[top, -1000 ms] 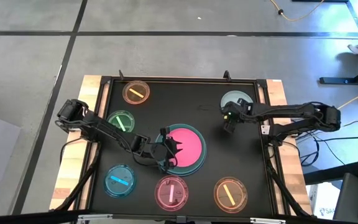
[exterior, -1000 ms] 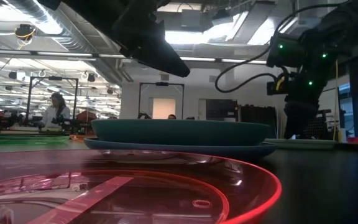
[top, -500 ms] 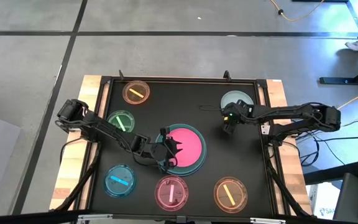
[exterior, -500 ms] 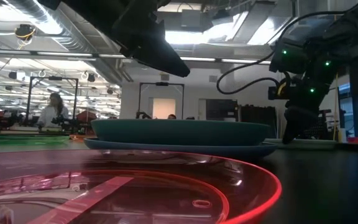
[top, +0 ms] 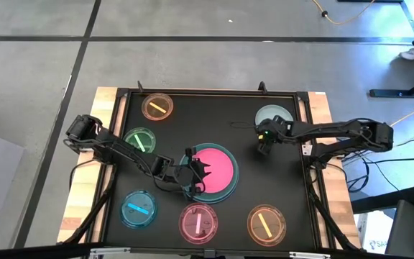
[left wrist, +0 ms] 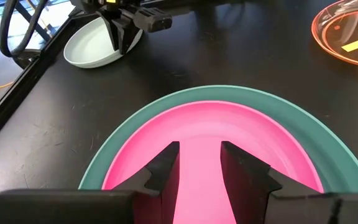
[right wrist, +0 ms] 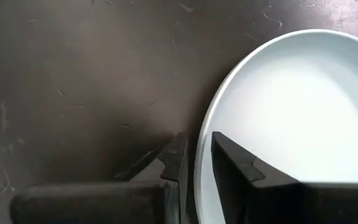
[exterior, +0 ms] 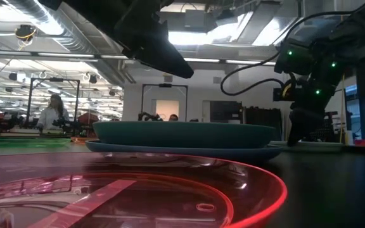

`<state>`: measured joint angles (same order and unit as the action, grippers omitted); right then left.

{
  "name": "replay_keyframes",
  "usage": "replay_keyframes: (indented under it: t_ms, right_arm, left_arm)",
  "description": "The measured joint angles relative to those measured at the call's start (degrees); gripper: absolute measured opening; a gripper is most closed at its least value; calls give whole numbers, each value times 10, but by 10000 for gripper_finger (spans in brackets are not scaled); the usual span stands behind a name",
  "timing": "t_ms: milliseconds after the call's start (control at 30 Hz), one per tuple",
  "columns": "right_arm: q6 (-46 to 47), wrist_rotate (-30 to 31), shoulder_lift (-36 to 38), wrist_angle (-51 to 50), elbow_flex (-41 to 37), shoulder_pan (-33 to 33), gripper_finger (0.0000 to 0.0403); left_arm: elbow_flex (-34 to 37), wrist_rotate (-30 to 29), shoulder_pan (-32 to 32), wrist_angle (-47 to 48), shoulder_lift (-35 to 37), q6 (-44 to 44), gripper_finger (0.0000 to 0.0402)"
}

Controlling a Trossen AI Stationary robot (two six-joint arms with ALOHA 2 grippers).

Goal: Stack plastic plates
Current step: Stack the medium gray plate on the medium pink plate

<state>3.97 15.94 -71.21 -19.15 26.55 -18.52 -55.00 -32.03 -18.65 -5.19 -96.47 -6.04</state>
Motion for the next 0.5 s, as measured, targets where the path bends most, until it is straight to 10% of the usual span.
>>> replay_keyframes:
  t_ms: [500]
  right_arm:
    - [-43,13,-79,57,1,-28,60]
  left_arm:
    - [0,-1,0,0,0,2,110]
